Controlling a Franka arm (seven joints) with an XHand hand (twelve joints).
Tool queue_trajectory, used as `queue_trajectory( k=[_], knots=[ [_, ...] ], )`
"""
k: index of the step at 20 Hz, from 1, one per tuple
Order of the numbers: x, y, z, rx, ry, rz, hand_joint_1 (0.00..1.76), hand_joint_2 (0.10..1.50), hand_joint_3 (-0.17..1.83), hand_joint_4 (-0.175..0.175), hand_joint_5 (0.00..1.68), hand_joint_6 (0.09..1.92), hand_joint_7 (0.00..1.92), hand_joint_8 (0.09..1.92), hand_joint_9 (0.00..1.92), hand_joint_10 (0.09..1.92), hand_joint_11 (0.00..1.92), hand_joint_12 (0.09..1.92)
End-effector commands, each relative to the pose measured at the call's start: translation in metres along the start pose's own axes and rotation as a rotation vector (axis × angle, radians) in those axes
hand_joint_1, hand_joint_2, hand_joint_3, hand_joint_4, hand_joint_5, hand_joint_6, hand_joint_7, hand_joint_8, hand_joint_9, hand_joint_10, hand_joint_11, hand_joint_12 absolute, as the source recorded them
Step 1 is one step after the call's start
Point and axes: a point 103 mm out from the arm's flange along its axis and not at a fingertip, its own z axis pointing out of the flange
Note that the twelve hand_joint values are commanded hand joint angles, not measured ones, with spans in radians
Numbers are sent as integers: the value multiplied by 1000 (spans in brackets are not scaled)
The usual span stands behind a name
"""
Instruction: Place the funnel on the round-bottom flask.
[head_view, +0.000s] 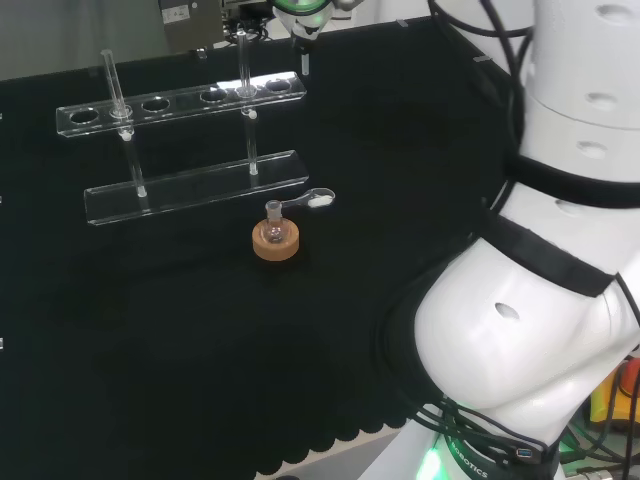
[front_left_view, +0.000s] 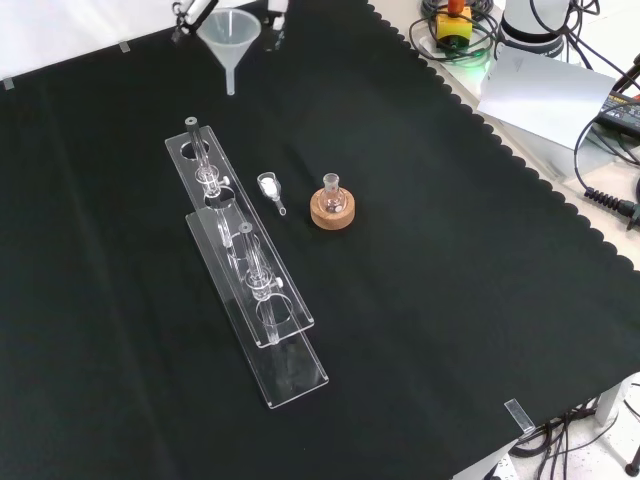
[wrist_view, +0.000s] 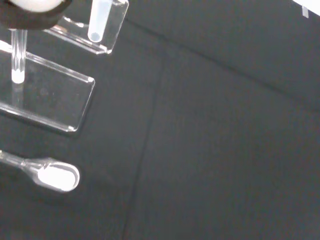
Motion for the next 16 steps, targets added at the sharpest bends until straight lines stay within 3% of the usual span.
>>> queue_trajectory(
  k=[1, 9, 16],
  knots=[
    [11, -52, 4, -10, -16, 25, 724, 742, 358, -34, 516, 155, 559, 767, 955, 588, 388, 1322],
    [62, -81, 27, -10, -44, -16, 725, 738, 369, -35, 512, 159, 559, 767, 955, 590, 389, 1323],
    [99, -76, 51, 14, -41, -67, 725, 737, 380, -37, 508, 163, 559, 767, 956, 592, 411, 1323]
  ],
)
